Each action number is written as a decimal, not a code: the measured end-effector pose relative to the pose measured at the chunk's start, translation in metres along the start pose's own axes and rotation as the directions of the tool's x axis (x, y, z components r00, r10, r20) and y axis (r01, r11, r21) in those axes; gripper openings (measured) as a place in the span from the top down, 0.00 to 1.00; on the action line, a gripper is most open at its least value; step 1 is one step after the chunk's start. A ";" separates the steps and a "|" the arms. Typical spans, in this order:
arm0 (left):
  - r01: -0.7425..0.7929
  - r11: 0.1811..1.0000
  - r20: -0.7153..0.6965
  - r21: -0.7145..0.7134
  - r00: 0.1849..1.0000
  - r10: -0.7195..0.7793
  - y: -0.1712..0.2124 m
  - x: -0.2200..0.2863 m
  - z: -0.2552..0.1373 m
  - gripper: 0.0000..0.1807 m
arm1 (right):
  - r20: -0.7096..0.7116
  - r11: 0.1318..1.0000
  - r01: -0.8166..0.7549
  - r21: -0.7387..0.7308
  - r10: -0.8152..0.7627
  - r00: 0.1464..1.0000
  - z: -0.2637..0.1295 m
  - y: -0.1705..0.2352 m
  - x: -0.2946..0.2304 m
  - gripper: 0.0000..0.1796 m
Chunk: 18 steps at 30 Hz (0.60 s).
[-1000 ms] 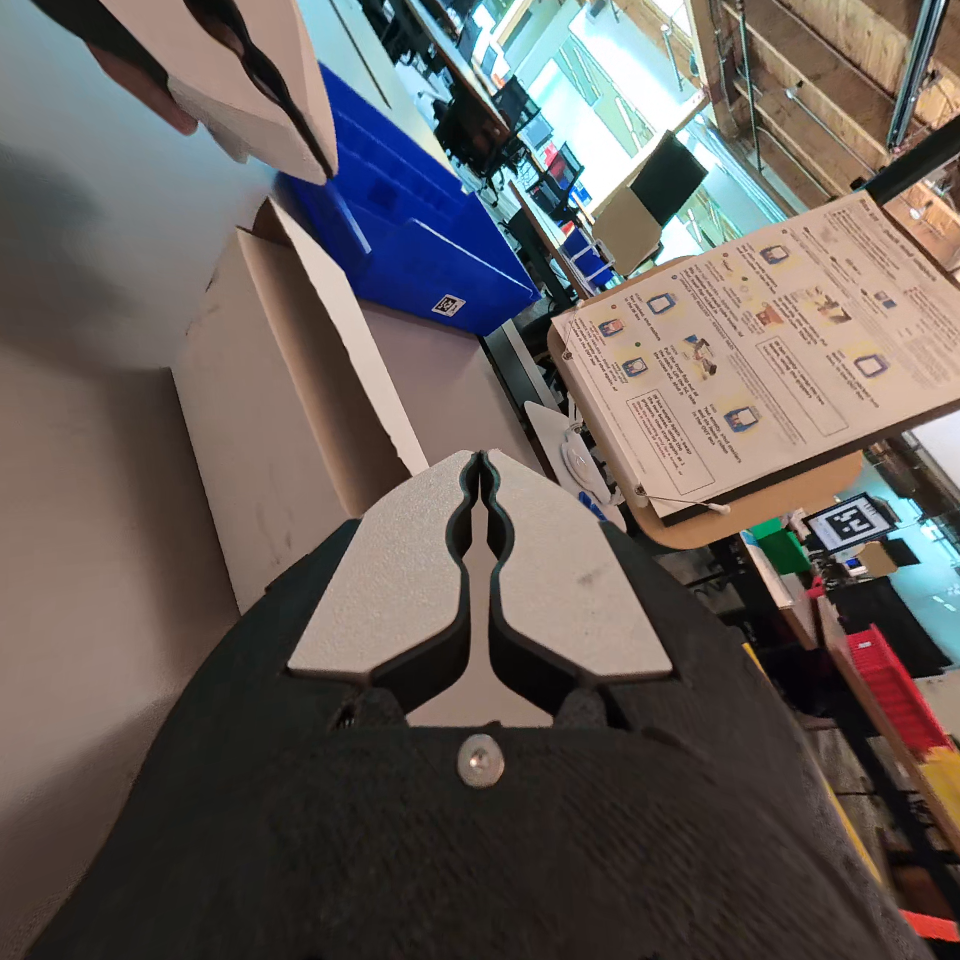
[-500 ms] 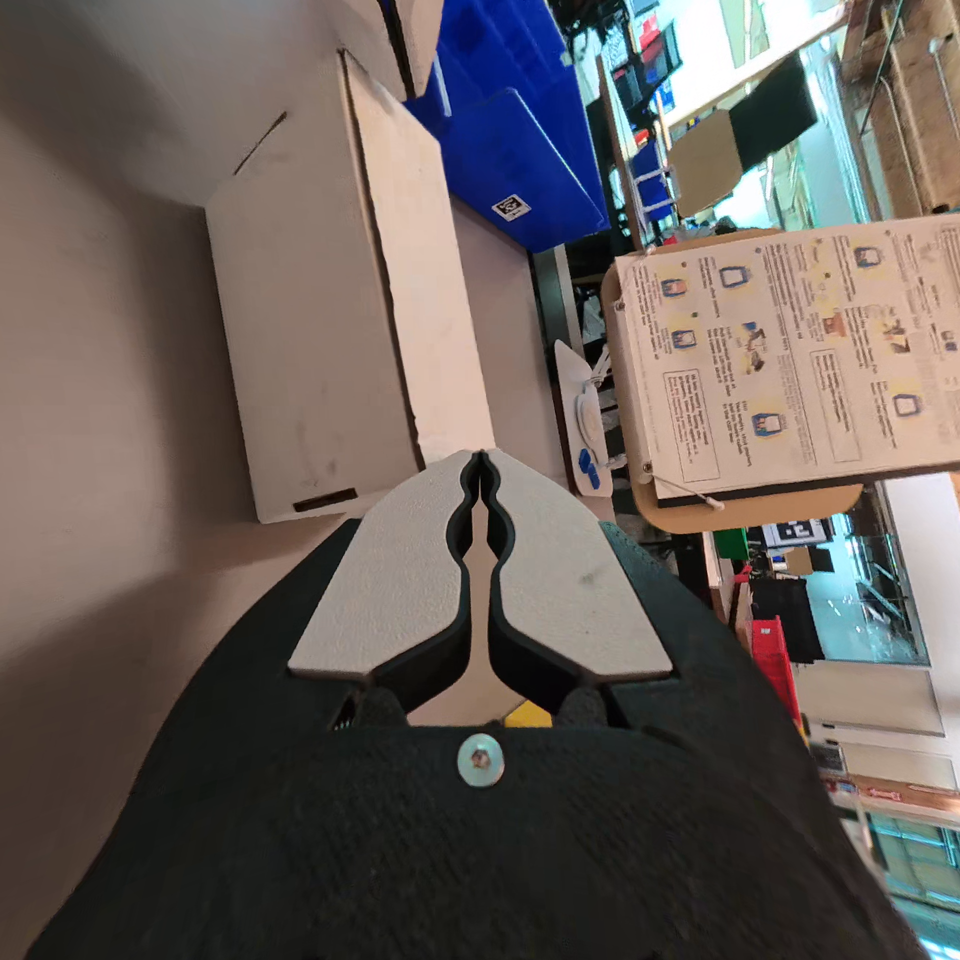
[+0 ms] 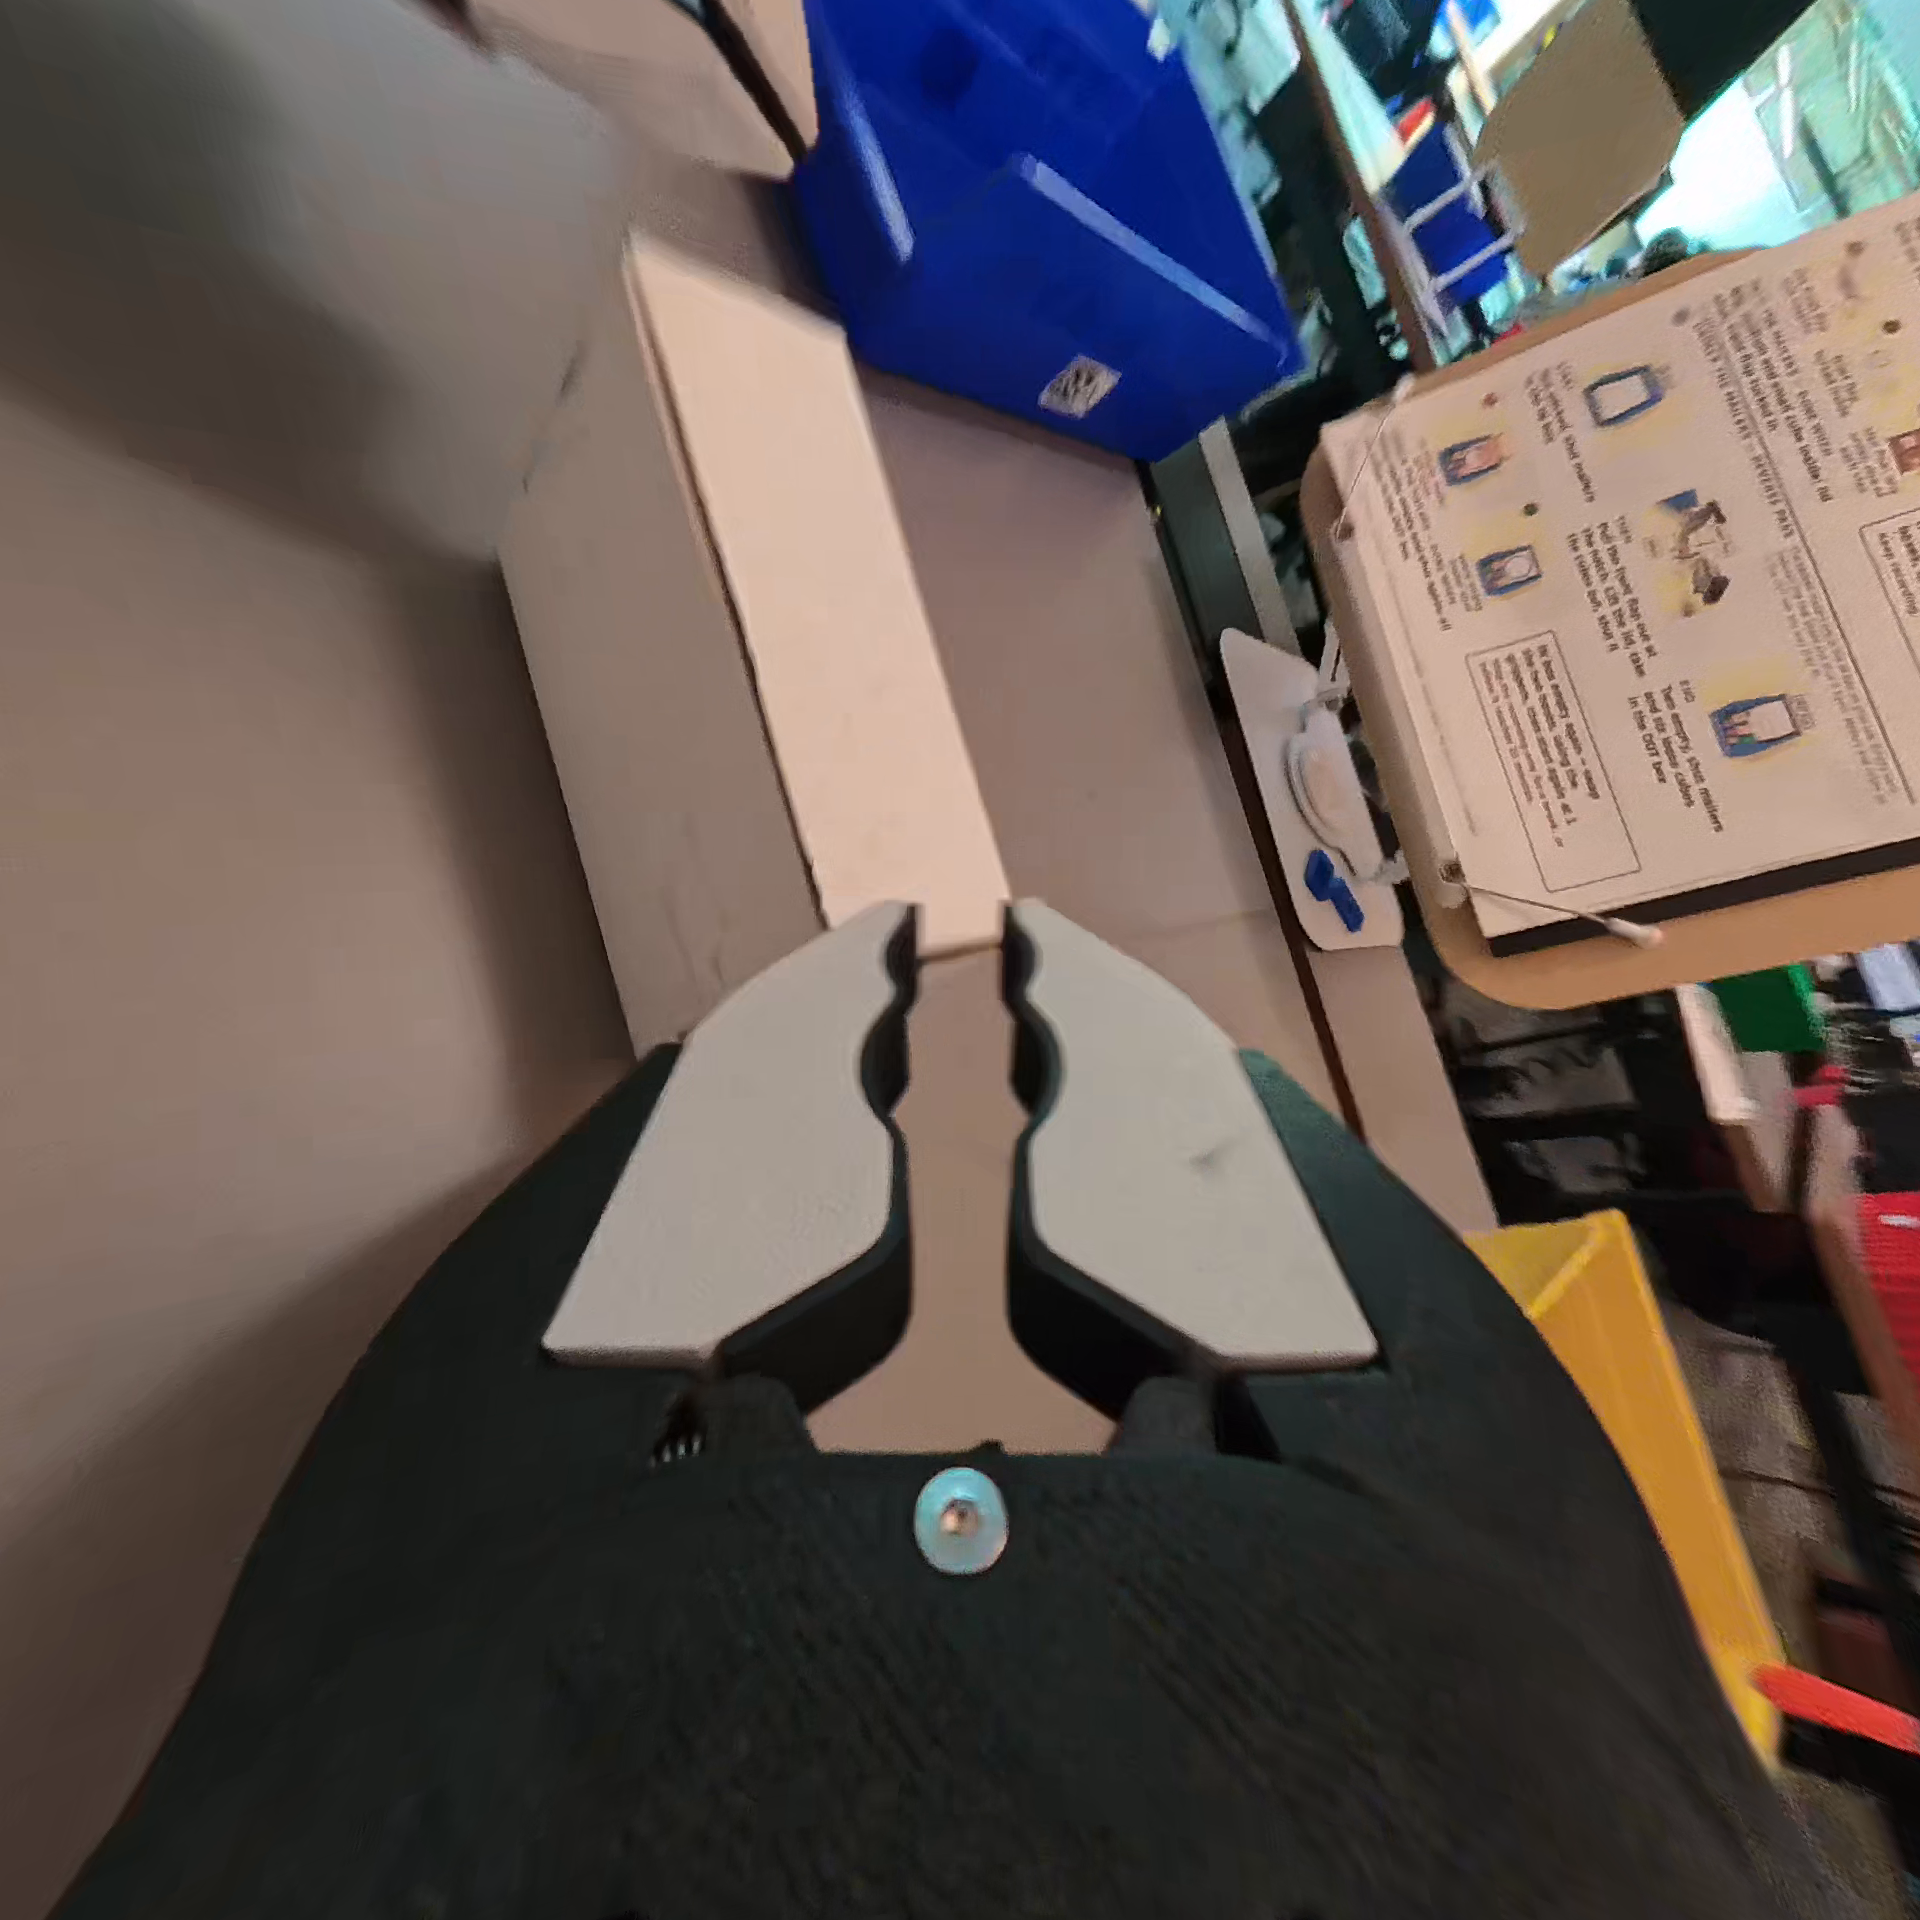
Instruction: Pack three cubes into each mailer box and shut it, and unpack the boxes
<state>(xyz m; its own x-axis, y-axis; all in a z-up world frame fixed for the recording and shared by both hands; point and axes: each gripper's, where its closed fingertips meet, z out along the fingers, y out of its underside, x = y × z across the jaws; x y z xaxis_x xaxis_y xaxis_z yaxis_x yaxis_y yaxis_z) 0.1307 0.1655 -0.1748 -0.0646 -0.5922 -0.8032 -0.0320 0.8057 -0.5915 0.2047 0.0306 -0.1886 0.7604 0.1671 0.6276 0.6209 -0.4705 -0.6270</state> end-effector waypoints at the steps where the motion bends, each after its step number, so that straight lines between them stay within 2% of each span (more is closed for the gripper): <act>1: 0.126 0.992 0.028 0.029 0.991 -0.127 -0.001 -0.009 -0.003 0.93 | 0.047 0.997 -0.056 0.043 0.054 0.997 -0.003 -0.011 0.000 0.86; 3: 0.383 0.922 0.000 0.058 0.923 -0.384 0.000 -0.019 -0.007 0.89 | 0.235 0.980 -0.181 0.078 0.158 0.959 -0.006 -0.034 -0.012 0.74; 4: 0.466 0.883 -0.012 0.048 0.885 -0.466 0.003 -0.021 -0.006 0.86 | 0.291 0.979 -0.196 0.055 0.172 0.941 -0.003 -0.040 -0.015 0.68; 6: 0.542 0.840 -0.018 0.023 0.840 -0.542 0.006 -0.023 -0.005 0.80 | 0.336 0.989 -0.144 -0.045 0.151 0.930 0.012 -0.039 -0.015 0.58; 8: 0.549 0.836 -0.038 0.009 0.836 -0.548 0.005 -0.021 -0.004 0.75 | 0.419 0.982 -0.107 -0.156 0.164 0.893 0.029 -0.036 -0.023 0.46; 12: 0.470 0.877 -0.067 -0.097 0.876 -0.477 0.015 -0.011 -0.005 0.70 | 0.576 0.969 -0.042 -0.244 0.179 0.798 0.055 -0.044 -0.044 0.52; 16: 0.416 0.896 -0.053 -0.156 0.902 -0.428 0.034 -0.008 -0.009 0.71 | 0.604 0.945 0.084 -0.316 0.133 0.786 0.076 -0.038 -0.051 0.57; 18: 0.415 0.893 -0.056 -0.175 0.901 -0.430 0.041 -0.007 -0.012 0.71 | 0.609 0.925 0.139 -0.355 0.116 0.785 0.083 -0.030 -0.054 0.62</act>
<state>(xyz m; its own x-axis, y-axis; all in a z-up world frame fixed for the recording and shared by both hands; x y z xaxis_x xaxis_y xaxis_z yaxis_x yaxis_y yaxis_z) 0.1179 0.2024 -0.1928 -0.1001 -0.8795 -0.4653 -0.2297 0.4755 -0.8492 0.1611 0.1076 -0.2424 0.7847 0.6042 0.1386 0.6119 -0.7192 -0.3291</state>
